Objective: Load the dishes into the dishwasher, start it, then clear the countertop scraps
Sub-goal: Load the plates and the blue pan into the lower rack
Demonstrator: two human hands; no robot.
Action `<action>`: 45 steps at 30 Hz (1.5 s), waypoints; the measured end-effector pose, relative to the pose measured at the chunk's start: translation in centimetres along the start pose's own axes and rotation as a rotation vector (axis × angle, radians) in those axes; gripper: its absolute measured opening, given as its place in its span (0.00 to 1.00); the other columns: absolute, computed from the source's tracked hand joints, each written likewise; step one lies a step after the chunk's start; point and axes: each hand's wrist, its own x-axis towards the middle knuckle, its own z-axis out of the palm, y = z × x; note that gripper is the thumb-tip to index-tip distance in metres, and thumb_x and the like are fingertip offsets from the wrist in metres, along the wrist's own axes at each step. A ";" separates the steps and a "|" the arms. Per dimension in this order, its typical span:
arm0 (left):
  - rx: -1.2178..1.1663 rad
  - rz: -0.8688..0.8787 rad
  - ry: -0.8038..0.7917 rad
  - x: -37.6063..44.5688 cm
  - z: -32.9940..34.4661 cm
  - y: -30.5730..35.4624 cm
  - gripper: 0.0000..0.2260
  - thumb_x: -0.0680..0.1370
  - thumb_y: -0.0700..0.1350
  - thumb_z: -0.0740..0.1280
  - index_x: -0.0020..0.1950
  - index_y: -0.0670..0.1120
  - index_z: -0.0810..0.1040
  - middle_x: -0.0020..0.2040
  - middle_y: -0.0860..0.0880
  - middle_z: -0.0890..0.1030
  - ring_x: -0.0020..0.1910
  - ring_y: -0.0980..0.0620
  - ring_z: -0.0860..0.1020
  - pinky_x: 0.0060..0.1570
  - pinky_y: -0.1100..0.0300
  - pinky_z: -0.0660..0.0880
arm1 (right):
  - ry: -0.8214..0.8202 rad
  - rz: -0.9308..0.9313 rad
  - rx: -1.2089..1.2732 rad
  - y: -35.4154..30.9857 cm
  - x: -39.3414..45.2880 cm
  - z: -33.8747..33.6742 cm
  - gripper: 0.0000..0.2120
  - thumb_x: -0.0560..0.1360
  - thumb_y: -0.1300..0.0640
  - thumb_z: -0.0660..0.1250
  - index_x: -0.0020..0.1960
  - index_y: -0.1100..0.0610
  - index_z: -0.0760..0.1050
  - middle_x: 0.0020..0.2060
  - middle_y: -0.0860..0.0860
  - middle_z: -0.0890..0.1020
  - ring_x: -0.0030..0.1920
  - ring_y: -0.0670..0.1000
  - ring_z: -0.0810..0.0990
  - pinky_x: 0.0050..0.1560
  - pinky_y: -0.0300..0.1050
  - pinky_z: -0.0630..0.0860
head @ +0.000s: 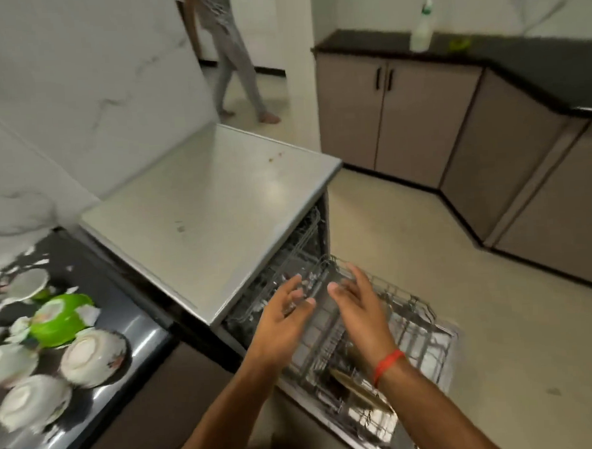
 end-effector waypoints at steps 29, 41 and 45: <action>-0.308 0.154 1.015 -25.0 -37.9 -6.7 0.21 0.82 0.46 0.68 0.74 0.60 0.72 0.64 0.58 0.77 0.56 0.68 0.79 0.54 0.67 0.76 | -1.096 -0.336 -0.355 -3.0 -20.3 43.8 0.23 0.79 0.53 0.70 0.72 0.45 0.70 0.64 0.45 0.78 0.68 0.45 0.75 0.70 0.48 0.72; -0.439 -0.013 1.516 -36.3 -44.0 -13.6 0.17 0.82 0.50 0.68 0.67 0.67 0.73 0.65 0.59 0.77 0.58 0.65 0.79 0.55 0.63 0.78 | -1.577 -0.168 -0.486 3.3 -31.1 55.0 0.26 0.80 0.49 0.68 0.76 0.41 0.65 0.69 0.46 0.73 0.68 0.47 0.73 0.65 0.46 0.74; -0.479 -0.094 1.656 -38.3 -45.0 -14.8 0.18 0.81 0.52 0.69 0.70 0.66 0.73 0.67 0.58 0.76 0.65 0.59 0.76 0.62 0.56 0.76 | -1.737 -0.123 -0.467 4.6 -33.8 58.1 0.25 0.80 0.51 0.69 0.75 0.41 0.67 0.68 0.47 0.74 0.67 0.46 0.74 0.56 0.36 0.72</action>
